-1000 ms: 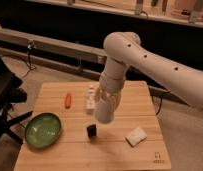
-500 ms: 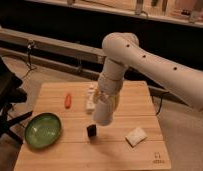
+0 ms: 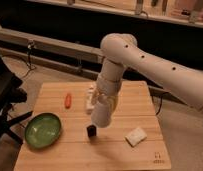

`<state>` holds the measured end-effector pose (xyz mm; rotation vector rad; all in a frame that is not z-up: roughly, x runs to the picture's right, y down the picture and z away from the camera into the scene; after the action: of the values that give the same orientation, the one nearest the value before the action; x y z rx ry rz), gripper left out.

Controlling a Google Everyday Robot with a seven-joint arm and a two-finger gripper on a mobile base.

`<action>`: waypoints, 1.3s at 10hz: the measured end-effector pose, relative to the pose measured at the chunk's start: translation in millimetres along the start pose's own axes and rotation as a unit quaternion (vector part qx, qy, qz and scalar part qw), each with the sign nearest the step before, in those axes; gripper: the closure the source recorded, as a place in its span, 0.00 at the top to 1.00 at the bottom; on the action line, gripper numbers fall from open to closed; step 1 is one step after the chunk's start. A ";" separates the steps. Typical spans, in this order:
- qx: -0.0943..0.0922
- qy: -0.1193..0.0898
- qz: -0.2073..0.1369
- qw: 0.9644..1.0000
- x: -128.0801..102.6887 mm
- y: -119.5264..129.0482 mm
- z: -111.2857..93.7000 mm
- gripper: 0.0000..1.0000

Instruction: Place the ceramic cup over the eraser

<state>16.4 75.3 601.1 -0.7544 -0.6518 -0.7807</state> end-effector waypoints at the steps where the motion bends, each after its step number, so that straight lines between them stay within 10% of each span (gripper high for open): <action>1: -0.001 -0.002 -0.001 1.000 -1.8 -0.5 0.9 0.00; 10: 0.022 0.013 -0.065 0.998 -17.5 -20.5 6.5 0.01; 13: 0.011 0.012 -0.074 0.997 -20.0 -26.8 14.3 0.28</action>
<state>-19.5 81.0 603.5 -0.6806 -0.6995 -0.9145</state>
